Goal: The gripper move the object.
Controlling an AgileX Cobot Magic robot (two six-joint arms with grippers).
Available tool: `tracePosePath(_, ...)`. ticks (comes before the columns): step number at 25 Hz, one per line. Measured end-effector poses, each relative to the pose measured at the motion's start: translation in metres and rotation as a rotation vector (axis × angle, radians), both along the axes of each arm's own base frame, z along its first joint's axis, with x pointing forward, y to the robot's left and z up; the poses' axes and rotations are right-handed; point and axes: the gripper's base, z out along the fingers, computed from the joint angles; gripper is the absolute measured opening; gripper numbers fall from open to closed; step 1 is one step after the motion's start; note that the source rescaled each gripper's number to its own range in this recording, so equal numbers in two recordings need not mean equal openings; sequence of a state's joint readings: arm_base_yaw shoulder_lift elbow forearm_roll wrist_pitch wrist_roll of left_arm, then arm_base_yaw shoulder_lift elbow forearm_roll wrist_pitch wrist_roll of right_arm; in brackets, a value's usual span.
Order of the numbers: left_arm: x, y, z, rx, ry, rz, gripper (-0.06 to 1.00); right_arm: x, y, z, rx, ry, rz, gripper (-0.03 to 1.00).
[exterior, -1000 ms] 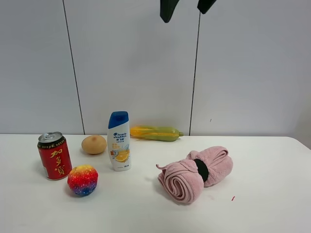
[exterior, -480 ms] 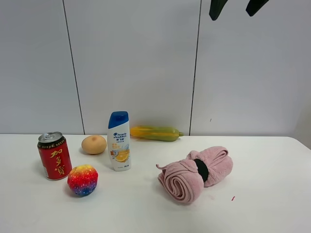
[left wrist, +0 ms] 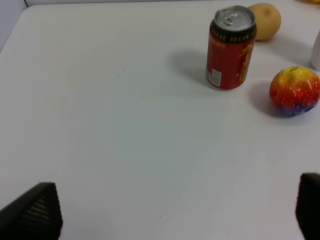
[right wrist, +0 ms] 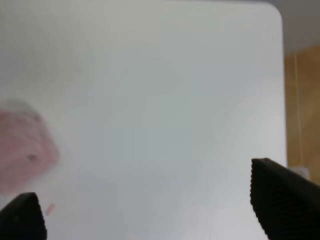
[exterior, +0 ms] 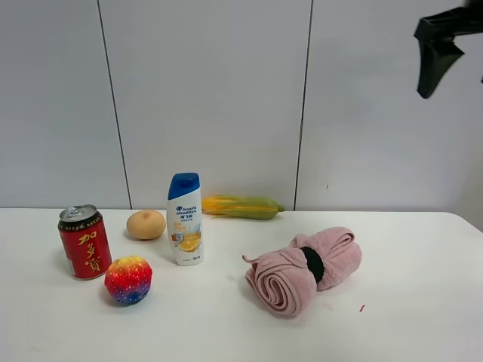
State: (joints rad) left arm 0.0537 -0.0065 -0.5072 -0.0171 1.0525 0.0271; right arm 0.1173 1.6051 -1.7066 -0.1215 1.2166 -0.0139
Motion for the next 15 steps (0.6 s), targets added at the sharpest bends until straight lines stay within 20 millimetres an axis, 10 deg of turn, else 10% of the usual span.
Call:
tracePosePath(8, 0.0, 0.0, 0.0, 0.0, 0.0, 0.0, 1.0, -0.081, -0.063, 0.0, 0.044, 0.008, -0.217, 0.66)
tracePosePath(15, 0.0, 0.0, 0.0, 0.0, 0.0, 0.0, 1.0, -0.158, -0.07, -0.013, 0.066, -0.014, -0.306, 0.66)
